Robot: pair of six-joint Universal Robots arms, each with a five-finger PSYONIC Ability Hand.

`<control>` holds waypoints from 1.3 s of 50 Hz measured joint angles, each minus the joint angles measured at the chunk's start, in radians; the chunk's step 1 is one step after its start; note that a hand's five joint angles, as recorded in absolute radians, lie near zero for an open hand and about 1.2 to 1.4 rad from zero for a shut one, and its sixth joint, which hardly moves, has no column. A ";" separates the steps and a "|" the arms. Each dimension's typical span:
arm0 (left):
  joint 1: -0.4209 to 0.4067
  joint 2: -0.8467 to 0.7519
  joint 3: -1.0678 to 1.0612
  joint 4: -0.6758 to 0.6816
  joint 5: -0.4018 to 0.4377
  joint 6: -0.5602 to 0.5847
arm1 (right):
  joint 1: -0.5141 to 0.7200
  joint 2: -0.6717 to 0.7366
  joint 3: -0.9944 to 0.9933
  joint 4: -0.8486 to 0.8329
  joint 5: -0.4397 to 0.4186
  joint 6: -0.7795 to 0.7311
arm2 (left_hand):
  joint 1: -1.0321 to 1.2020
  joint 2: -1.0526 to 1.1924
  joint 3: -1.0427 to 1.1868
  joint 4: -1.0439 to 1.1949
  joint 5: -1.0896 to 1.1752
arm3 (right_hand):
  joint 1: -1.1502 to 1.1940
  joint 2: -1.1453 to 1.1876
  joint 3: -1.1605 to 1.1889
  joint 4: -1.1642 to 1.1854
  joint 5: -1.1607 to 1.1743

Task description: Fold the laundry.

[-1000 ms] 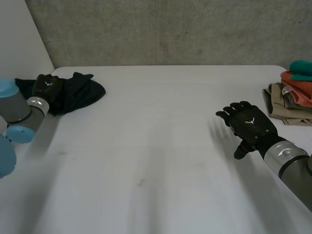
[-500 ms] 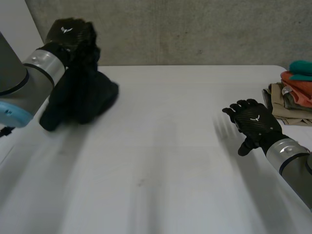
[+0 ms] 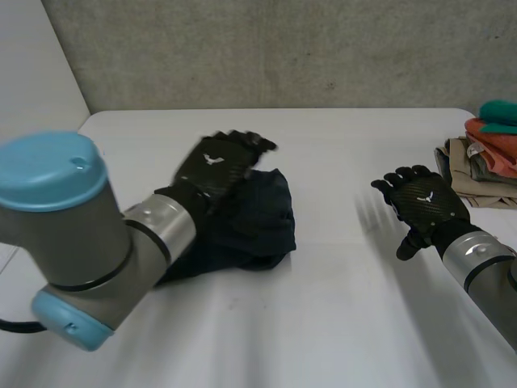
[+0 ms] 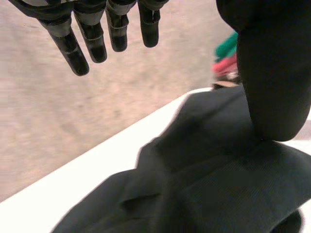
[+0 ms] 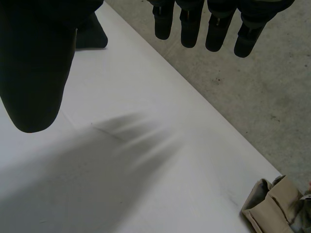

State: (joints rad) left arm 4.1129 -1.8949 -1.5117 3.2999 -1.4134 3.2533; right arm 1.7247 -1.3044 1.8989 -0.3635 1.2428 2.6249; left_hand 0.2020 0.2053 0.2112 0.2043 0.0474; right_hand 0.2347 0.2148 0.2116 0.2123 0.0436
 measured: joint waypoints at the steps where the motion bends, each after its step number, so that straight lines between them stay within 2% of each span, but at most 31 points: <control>1: 0.002 0.005 -0.003 0.000 -0.007 0.000 | 0.000 0.000 0.000 0.000 0.000 0.000 | 0.000 0.000 0.000 0.000 0.000 | 0.000 0.000 0.000 0.000 0.000; 4: 0.027 0.069 -0.047 -0.002 -0.092 0.003 | -0.001 0.000 0.000 0.000 0.000 0.000 | 0.000 0.000 0.000 0.000 0.000 | 0.000 0.000 0.000 0.000 0.000; 8: 0.057 0.115 -0.104 -0.008 -0.153 0.007 | -0.002 0.001 0.000 0.000 0.000 0.000 | 0.000 0.000 0.000 0.000 0.000 | 0.000 0.000 0.000 0.000 0.000; 13: 0.122 0.131 -0.197 -0.002 -0.190 0.053 | -0.002 0.001 0.000 0.000 0.000 0.000 | 0.000 0.000 0.000 0.000 0.000 | 0.000 0.000 0.000 0.000 0.000; 20: 0.263 0.024 -0.239 0.030 -0.180 0.219 | 0.000 0.005 0.000 0.000 0.000 0.000 | 0.003 0.002 0.002 0.002 0.001 | 0.000 0.000 0.000 0.000 0.000; 26: 0.297 -0.099 -0.214 0.028 -0.096 0.278 | 0.001 0.010 0.001 -0.001 0.000 0.000 | 0.027 0.033 0.021 0.032 0.005 | 0.000 0.000 0.000 0.000 0.000; 31: 0.278 -0.145 -0.201 0.021 -0.036 0.272 | 0.000 0.012 0.001 -0.002 -0.001 -0.001 | 0.071 0.066 0.057 0.070 0.042 | 0.000 0.000 0.000 0.000 0.000; 35: 0.263 -0.159 -0.188 0.022 -0.031 0.269 | 0.000 0.012 0.001 -0.003 -0.001 -0.001 | 0.071 0.066 0.057 0.070 0.042 | 0.000 0.000 0.000 0.000 0.000; 39: 0.254 -0.182 -0.165 0.053 -0.082 0.271 | 0.000 0.013 0.001 -0.003 0.000 -0.002 | 0.722 0.803 0.785 0.807 0.722 | 0.000 0.000 0.000 0.000 0.000; 40: 0.253 -0.186 -0.161 0.062 -0.096 0.272 | 0.000 0.013 0.001 -0.003 0.000 -0.002 | 0.722 0.803 0.785 0.807 0.722 | 0.000 0.000 0.000 0.000 0.000; 41: 0.252 -0.191 -0.156 0.076 -0.117 0.273 | 0.001 0.012 0.001 -0.003 0.000 -0.003 | 0.784 0.928 0.914 0.930 0.843 | 0.000 0.000 0.000 0.000 0.000; 42: 0.250 -0.195 -0.150 0.101 -0.155 0.275 | 0.001 0.011 0.000 -0.002 0.001 -0.003 | 0.814 0.956 0.948 0.968 0.883 | 0.000 0.000 0.000 0.000 0.000; 48: 0.221 -0.121 -0.132 0.246 -0.310 0.282 | 0.004 -0.011 -0.010 0.004 0.008 -0.005 | 0.853 0.970 0.975 0.992 0.901 | 0.000 0.000 0.000 0.000 0.000; 53: 0.199 0.002 -0.121 0.364 -0.346 0.310 | 0.011 -0.048 -0.025 0.012 0.014 -0.003 | 0.863 0.973 0.978 0.993 0.901 | 0.000 0.000 0.000 0.000 0.000; 56: 0.183 0.075 -0.108 0.440 -0.342 0.340 | 0.019 -0.079 -0.039 0.018 0.019 0.000 | 0.863 0.976 0.982 0.996 0.901 | 0.000 0.000 0.000 0.000 0.000; 59: 0.129 0.110 -0.067 0.500 -0.312 0.369 | 0.033 -0.108 -0.057 0.023 0.037 0.002 | 0.863 0.976 0.983 0.998 0.901 | 0.000 0.000 0.000 0.000 0.000; 65: -0.075 0.038 0.052 0.523 -0.191 0.392 | 0.048 -0.134 -0.084 0.028 0.108 0.004 | 0.863 0.978 0.986 1.001 0.901 | 0.000 0.000 0.000 0.000 0.000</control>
State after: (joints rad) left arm 4.0377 -1.8573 -1.4594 3.8225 -1.6044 3.6452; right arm 1.7729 -1.4383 1.8147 -0.3359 1.3510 2.6288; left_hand 1.0648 1.1831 1.1974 1.2056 0.9489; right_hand 0.2347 0.2148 0.2116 0.2123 0.0436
